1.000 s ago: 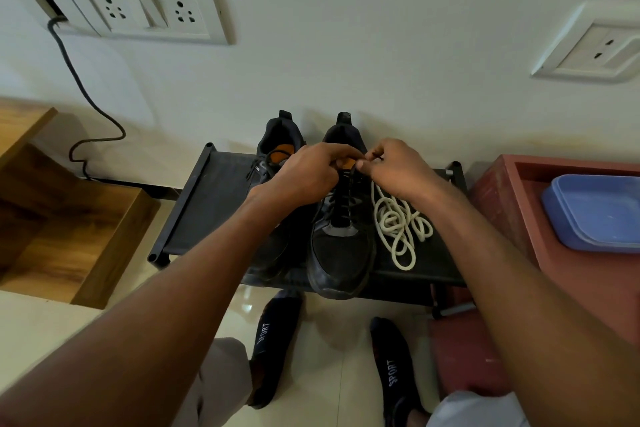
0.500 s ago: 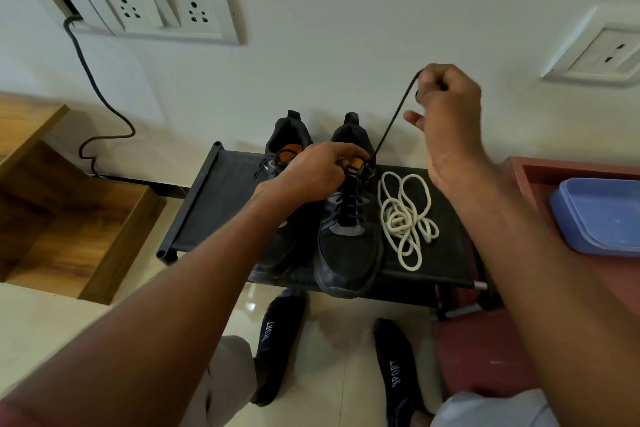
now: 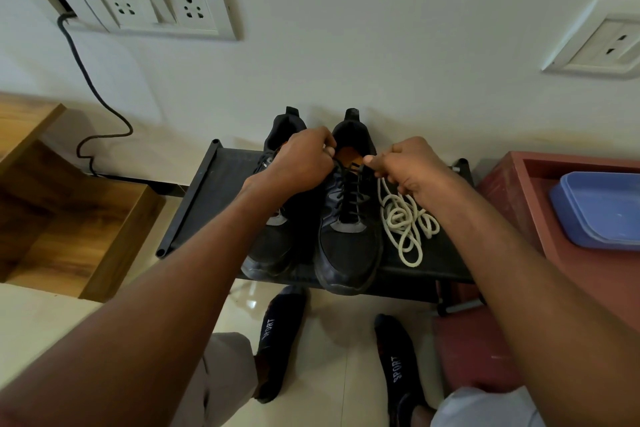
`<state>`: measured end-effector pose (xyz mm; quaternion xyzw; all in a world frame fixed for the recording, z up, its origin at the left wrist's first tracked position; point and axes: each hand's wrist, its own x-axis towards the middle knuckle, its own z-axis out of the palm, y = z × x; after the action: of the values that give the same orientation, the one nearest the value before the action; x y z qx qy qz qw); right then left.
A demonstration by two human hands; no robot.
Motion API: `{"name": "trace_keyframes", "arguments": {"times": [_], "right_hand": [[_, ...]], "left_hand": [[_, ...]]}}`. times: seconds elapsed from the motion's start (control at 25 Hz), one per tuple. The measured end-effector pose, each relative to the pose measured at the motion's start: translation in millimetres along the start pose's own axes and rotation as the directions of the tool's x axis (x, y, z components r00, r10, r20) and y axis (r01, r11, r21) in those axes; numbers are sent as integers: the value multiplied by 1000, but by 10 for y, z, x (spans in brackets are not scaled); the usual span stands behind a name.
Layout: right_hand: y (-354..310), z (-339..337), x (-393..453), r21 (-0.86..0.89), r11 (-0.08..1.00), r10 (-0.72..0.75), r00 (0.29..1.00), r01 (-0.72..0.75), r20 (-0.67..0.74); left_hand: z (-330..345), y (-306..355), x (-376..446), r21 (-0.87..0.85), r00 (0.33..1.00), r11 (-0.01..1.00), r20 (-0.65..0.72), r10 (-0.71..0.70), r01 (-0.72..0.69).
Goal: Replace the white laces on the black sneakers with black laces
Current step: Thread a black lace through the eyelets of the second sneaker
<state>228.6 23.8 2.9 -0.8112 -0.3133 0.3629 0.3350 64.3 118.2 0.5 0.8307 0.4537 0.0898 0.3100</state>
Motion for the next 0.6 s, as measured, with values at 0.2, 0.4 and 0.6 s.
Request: {"name": "trace_keyframes", "arguments": {"times": [0.2,0.4,0.6], "right_hand": [[-116,-43,-77,103,988,-109,991,117,-76],[-290,-102,-176,309,893,-288,943,327,-167],[-153,-73,-87,304,933,-176,981,194,-87]], "left_hand": [[-14,-66,23,-71,997,997,75,-29,34],[-57,-110,1,-69,995,997,99,-18,25],[-18,-55,-50,-56,998,998,65,2,2]]}}
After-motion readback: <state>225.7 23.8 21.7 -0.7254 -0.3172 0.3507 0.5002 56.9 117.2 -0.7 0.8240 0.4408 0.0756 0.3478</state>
